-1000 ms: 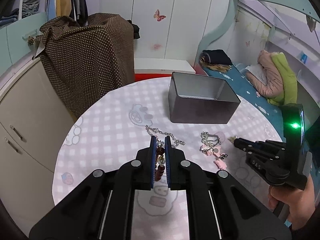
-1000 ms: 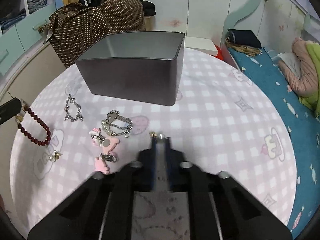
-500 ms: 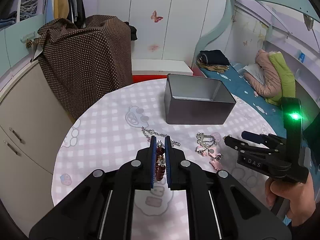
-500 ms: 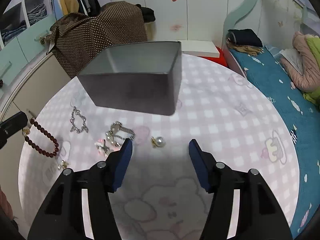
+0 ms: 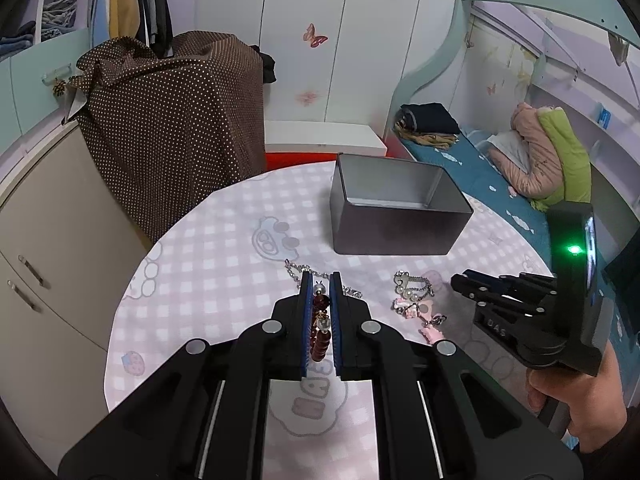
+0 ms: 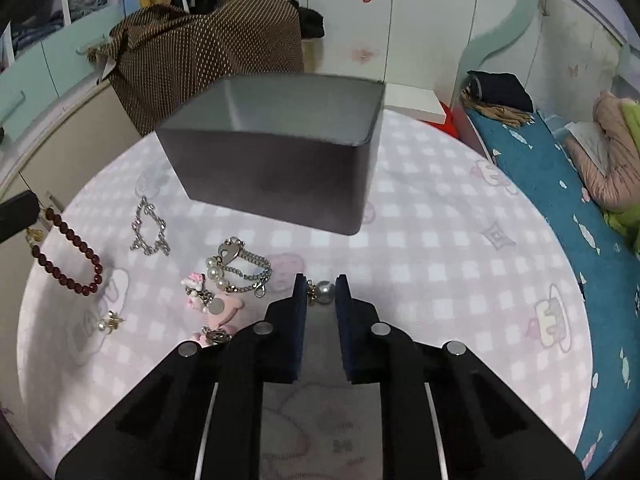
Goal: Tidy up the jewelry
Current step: 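Hold the red bracelet in the left tool while the right tool grasps a pearl earring, then carry the red bracelet and pearl earring with both tools over the tin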
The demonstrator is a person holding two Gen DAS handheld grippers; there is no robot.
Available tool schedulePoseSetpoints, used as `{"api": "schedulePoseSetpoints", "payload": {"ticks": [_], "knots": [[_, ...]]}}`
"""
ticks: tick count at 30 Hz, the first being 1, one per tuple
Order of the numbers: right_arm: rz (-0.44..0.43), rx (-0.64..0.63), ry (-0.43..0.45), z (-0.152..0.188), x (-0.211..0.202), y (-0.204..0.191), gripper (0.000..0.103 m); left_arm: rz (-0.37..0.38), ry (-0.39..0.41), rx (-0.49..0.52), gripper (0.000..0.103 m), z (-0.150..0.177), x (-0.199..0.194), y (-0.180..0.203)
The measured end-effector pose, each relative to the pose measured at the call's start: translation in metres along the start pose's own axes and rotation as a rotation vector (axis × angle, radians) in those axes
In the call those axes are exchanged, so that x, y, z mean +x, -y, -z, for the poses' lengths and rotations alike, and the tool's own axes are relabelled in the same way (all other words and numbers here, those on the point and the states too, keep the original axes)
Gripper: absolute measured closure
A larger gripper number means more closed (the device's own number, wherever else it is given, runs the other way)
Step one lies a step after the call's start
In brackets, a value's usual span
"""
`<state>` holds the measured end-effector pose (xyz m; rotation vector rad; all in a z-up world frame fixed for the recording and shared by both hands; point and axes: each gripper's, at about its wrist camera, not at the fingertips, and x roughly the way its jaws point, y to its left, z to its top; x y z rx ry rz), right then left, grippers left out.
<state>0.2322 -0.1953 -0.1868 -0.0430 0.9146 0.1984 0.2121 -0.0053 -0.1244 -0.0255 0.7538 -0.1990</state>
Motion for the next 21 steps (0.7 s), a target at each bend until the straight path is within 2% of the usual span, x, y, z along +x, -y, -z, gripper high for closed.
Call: {"api": "schedulePoseSetpoints", "payload": {"ticks": [6,13,17,21], "knots": [[-0.054,0.022,0.07,-0.013,-0.038,0.0,0.09,0.016,0.038,0.015,0.095,-0.015,-0.012,0.005],[-0.093,-0.004,0.207,-0.058,-0.096,-0.014,0.09,0.047,0.118,0.037,0.095,-0.053,-0.033,0.017],[-0.084,-0.019,0.253,-0.079,-0.111,-0.016,0.09,0.075,0.168,0.037,0.095,-0.08,-0.042,0.022],[-0.079,-0.027,0.263,-0.097,-0.11,-0.016,0.09,0.105,0.186,0.045,0.095,-0.106,-0.041,0.027]]}}
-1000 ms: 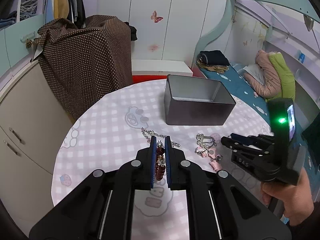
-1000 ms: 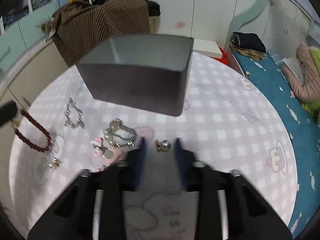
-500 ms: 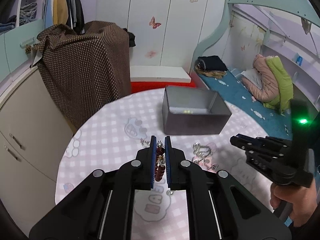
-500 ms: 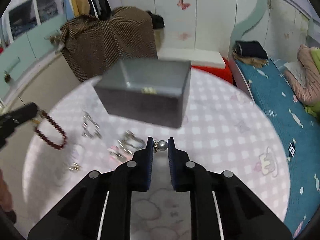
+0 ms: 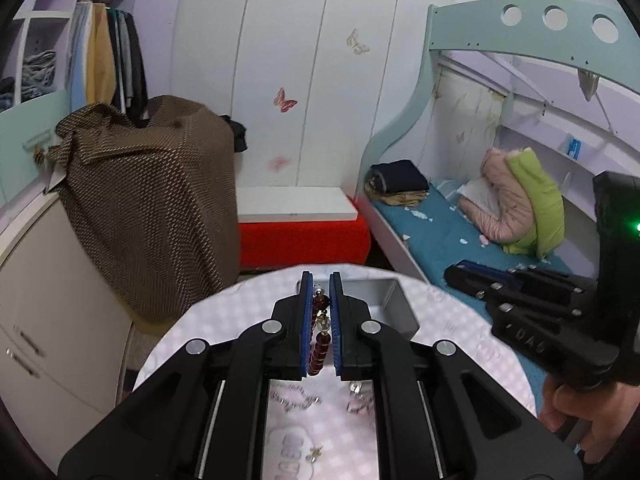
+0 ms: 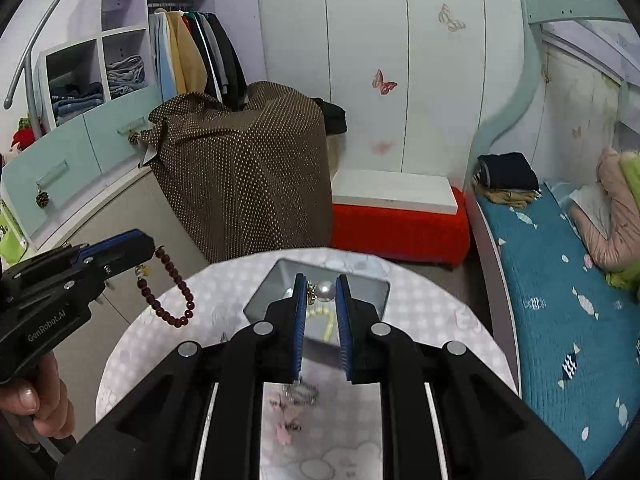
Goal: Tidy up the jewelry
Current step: 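Carry the red bracelet and pearl earring with both tools over the tin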
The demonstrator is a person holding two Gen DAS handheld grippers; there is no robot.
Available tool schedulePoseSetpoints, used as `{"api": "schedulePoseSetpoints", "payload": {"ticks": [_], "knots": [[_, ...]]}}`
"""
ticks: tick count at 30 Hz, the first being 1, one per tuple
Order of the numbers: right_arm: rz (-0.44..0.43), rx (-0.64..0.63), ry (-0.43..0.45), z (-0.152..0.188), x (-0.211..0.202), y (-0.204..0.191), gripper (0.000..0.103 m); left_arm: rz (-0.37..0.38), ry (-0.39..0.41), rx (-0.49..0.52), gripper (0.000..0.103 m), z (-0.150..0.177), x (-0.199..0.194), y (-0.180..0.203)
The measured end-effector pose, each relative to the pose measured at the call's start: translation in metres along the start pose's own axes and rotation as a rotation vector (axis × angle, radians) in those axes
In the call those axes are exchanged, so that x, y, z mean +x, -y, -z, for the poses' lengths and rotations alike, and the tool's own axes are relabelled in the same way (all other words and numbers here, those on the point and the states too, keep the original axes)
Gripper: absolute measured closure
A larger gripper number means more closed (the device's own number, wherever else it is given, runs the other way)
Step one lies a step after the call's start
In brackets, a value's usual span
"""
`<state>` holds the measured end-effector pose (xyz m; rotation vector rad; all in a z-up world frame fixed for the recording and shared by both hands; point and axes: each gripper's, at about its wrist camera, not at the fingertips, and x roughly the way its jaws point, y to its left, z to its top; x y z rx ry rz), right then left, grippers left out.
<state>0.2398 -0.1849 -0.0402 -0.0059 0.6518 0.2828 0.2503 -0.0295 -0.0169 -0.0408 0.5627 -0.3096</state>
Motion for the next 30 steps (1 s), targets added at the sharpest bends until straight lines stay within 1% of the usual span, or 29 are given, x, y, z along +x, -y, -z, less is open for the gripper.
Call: {"api": "schedulePoseSetpoints", "payload": {"ticks": [5,10,12,20,24,26,27,28,29,30], "knots": [[-0.004,0.005,-0.027,-0.009,0.018,0.005,0.09,0.039,-0.018,0.005,0.095,-0.02,0.022,0.008],[-0.005,0.026,-0.081,-0.009,0.043,0.015,0.09,0.052,-0.073,0.006,0.095,-0.029,0.06,0.014],[-0.004,0.035,-0.107,-0.008,0.053,0.018,0.09,0.05,-0.098,0.009,0.095,-0.03,0.076,0.016],[0.018,0.056,-0.184,0.001,0.087,0.025,0.09,0.024,-0.151,0.017,0.094,-0.019,0.109,0.016],[0.026,0.073,-0.2,0.003,0.095,0.029,0.088,0.016,-0.173,0.02,0.094,-0.016,0.118,0.013],[0.031,0.08,-0.201,0.004,0.097,0.031,0.088,0.009,-0.183,0.015,0.092,-0.016,0.122,0.01],[0.035,0.084,-0.2,0.004,0.098,0.032,0.083,0.008,-0.184,0.014,0.08,-0.016,0.122,0.009],[0.035,0.086,-0.202,0.003,0.098,0.033,0.081,0.005,-0.179,0.012,0.061,-0.017,0.122,0.008],[0.036,0.089,-0.203,0.003,0.098,0.034,0.076,-0.007,-0.169,0.012,0.051,-0.018,0.12,0.008],[0.035,0.09,-0.201,0.003,0.098,0.035,0.068,-0.02,-0.156,0.012,0.037,-0.018,0.118,0.007]]}}
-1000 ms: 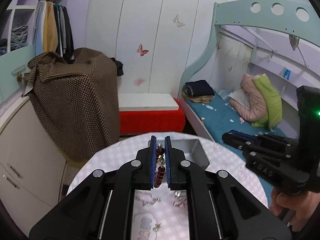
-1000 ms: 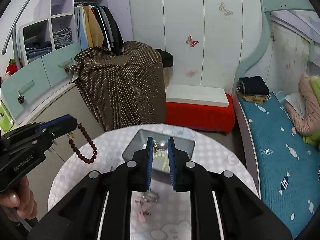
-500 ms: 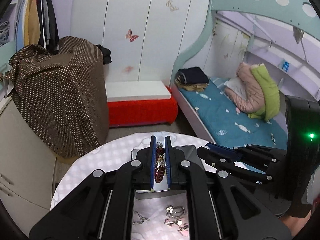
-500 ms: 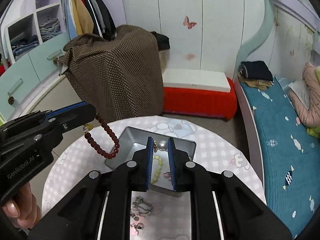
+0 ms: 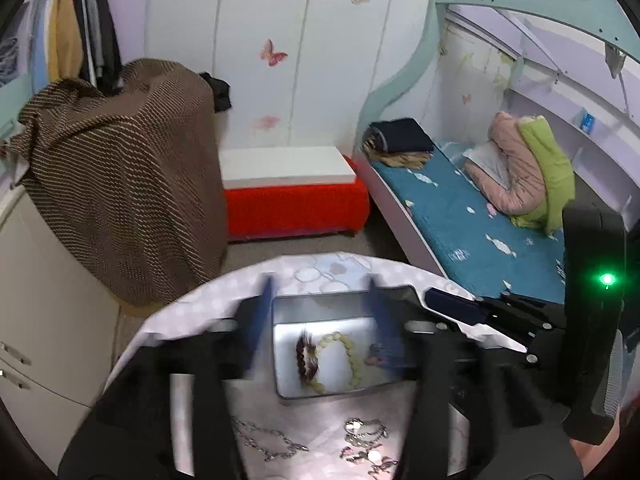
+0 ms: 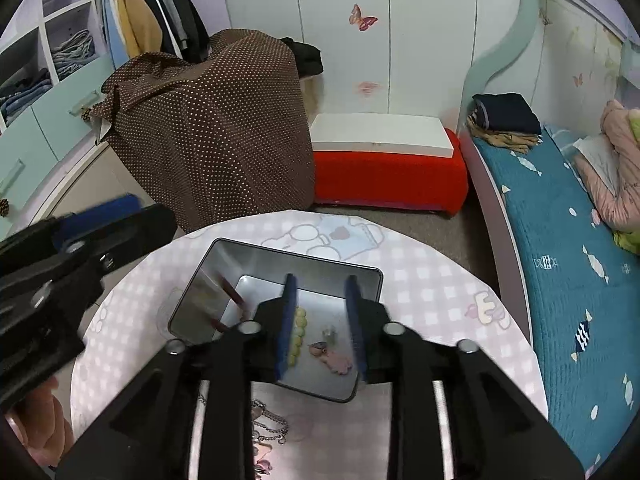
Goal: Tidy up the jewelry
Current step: 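Carry the red bracelet and pearl earring with both tools over the tin, then open both tools to release the bracelet and earring into the tin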
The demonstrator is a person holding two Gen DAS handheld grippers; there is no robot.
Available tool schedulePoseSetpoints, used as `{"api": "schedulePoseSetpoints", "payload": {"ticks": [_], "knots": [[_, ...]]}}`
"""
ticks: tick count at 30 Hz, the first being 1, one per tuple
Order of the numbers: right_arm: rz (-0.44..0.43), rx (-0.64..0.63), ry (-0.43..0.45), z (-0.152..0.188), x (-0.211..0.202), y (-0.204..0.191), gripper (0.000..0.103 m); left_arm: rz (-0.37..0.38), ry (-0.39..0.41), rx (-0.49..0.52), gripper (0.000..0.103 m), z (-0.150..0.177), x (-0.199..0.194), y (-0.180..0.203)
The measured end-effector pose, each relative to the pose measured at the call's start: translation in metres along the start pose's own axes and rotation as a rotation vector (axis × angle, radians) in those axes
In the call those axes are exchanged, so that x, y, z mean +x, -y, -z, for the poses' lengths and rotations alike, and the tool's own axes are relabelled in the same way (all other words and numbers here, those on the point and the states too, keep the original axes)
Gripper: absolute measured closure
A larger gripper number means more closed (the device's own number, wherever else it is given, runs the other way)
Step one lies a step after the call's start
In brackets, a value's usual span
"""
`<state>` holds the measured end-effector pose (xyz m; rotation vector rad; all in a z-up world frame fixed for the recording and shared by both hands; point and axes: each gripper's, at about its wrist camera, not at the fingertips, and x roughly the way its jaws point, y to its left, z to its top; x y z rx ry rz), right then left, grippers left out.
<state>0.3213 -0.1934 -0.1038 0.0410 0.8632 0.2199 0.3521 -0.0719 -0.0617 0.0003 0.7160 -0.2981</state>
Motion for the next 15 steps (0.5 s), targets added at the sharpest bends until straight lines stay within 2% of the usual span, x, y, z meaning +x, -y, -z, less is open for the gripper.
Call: {"api": "schedulePoseSetpoints", "payload": {"ticks": [1,3,4,6,10,15], "knots": [[-0.004,0.003,0.002,0.0,0.0,0.001,0.063,-0.009,0.013,-0.003,0.032,-0.001,-0.003,-0.001],[-0.006,0.012,0.01,-0.001,-0.002,0.002,0.037,-0.013,0.022,-0.009,0.023,-0.003,-0.007,-0.004],[-0.006,0.018,0.023,-0.001,-0.005,0.003,0.032,-0.023,0.029,-0.015,0.017,-0.004,-0.009,-0.007],[0.002,0.035,0.045,-0.002,-0.009,0.006,0.008,-0.04,0.044,-0.02,0.013,-0.005,-0.014,-0.011],[0.02,0.065,0.072,-0.003,-0.019,0.009,0.007,-0.089,0.08,-0.022,0.006,-0.002,-0.03,-0.015],[0.049,0.082,0.122,0.001,-0.04,0.008,0.007,-0.153,0.126,-0.012,0.005,0.012,-0.056,-0.016]]}}
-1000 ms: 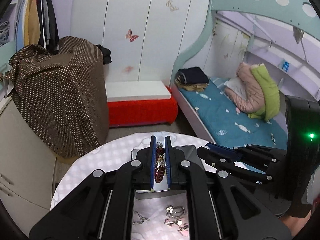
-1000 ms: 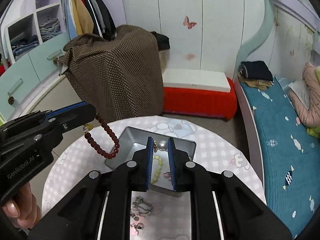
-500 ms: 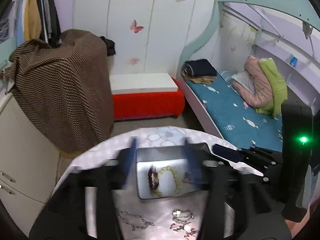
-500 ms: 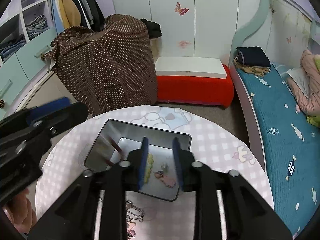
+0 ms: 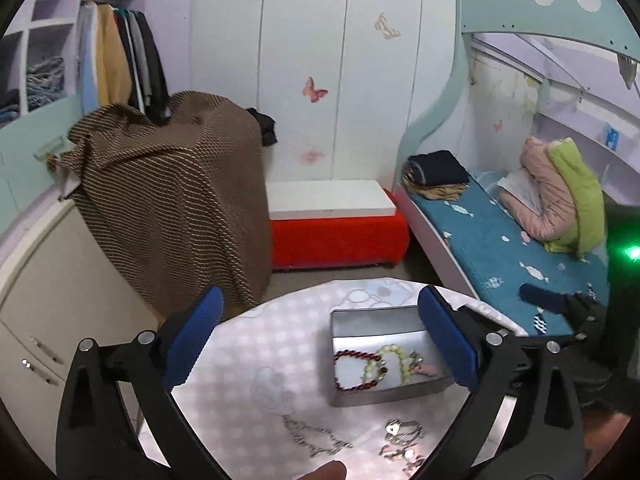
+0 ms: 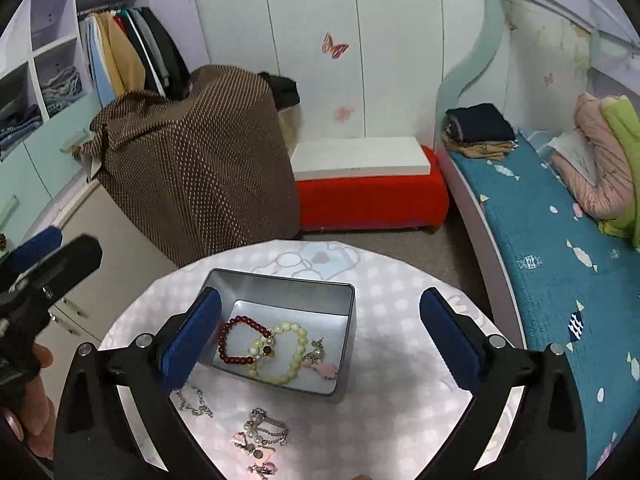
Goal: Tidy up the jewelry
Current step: 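Open both tools to release the bracelet and earring into the tin, then withdraw both tools from the tin toward the remaining jewelry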
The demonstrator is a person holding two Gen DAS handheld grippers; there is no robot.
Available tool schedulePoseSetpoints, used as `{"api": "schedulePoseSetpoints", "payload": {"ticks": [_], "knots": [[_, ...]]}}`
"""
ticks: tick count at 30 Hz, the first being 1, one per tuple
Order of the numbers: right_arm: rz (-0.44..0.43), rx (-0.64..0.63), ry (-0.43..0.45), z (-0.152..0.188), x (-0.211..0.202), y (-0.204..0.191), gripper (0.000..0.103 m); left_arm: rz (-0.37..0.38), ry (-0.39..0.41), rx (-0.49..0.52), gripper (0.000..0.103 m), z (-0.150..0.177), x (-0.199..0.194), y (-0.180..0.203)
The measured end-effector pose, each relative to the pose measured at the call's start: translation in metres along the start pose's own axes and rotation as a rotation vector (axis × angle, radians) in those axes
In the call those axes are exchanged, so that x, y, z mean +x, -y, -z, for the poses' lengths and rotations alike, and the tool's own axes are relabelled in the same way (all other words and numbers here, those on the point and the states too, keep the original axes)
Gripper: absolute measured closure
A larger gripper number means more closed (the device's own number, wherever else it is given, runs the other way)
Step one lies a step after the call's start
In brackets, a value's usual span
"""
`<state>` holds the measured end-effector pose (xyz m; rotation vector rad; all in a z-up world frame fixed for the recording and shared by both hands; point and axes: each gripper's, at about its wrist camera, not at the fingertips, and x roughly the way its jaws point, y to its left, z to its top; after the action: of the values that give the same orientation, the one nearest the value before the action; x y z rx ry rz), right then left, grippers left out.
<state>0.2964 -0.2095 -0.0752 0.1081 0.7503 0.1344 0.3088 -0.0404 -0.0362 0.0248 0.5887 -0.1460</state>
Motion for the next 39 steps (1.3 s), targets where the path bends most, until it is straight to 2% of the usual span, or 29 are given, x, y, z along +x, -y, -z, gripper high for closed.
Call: {"api": "schedulePoseSetpoints", "payload": {"ticks": [13,20,39], "knots": [[0.021,-0.017,0.144,0.011,-0.073,-0.016,0.007,-0.074,0.087,-0.005,0.005,0.012,-0.061,-0.007],[0.043,-0.023,0.211,0.022,-0.107,-0.024,0.007,-0.085,0.116,-0.029,0.005,0.025,-0.093,-0.011],[0.054,-0.008,0.238,0.055,-0.14,-0.025,0.007,-0.098,0.103,-0.043,0.005,0.08,-0.13,-0.018]]}}
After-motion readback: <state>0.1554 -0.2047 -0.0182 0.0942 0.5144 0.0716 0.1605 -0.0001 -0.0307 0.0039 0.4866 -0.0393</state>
